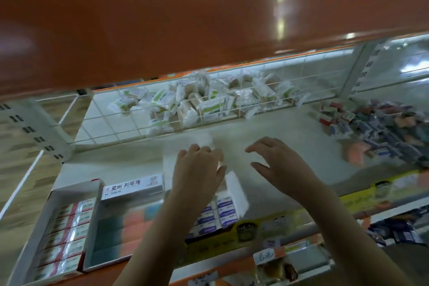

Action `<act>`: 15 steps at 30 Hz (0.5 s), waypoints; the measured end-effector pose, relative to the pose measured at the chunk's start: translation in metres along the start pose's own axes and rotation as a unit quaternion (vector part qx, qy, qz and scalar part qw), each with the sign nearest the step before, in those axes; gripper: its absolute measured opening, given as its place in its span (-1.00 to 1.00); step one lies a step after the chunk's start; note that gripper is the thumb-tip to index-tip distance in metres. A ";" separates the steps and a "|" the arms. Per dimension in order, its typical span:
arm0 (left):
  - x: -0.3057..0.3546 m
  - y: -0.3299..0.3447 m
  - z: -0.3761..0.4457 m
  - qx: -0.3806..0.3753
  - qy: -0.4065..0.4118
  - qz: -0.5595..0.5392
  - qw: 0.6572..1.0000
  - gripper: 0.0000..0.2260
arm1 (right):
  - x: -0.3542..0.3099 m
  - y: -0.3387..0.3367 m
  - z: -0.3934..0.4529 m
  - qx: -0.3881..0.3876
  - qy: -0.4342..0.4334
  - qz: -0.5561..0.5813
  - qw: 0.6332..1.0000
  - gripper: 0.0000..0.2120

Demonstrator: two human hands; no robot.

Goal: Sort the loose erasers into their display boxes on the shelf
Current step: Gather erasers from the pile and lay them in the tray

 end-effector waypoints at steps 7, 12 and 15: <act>0.120 -0.006 0.061 -0.004 0.101 -0.064 0.993 -0.65 | 0.084 -0.043 -0.022 -0.031 0.072 -0.077 0.994 -0.60; 0.206 0.021 0.092 -0.050 0.163 -0.059 0.984 -0.58 | 0.158 -0.070 -0.053 -0.026 0.149 -0.101 0.983 -0.60; 0.244 0.041 0.107 -0.076 0.170 -0.057 0.981 -0.53 | 0.199 -0.082 -0.067 -0.031 0.189 -0.089 0.977 -0.59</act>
Point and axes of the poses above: each hand's wrist, its own z-axis towards the middle knuckle, its own y-axis out of the palm, x = y × z, the point moved 5 cm from there along z, towards the middle knuckle, and after that the axes turned 8 degrees about z, right-handed, at the moved point
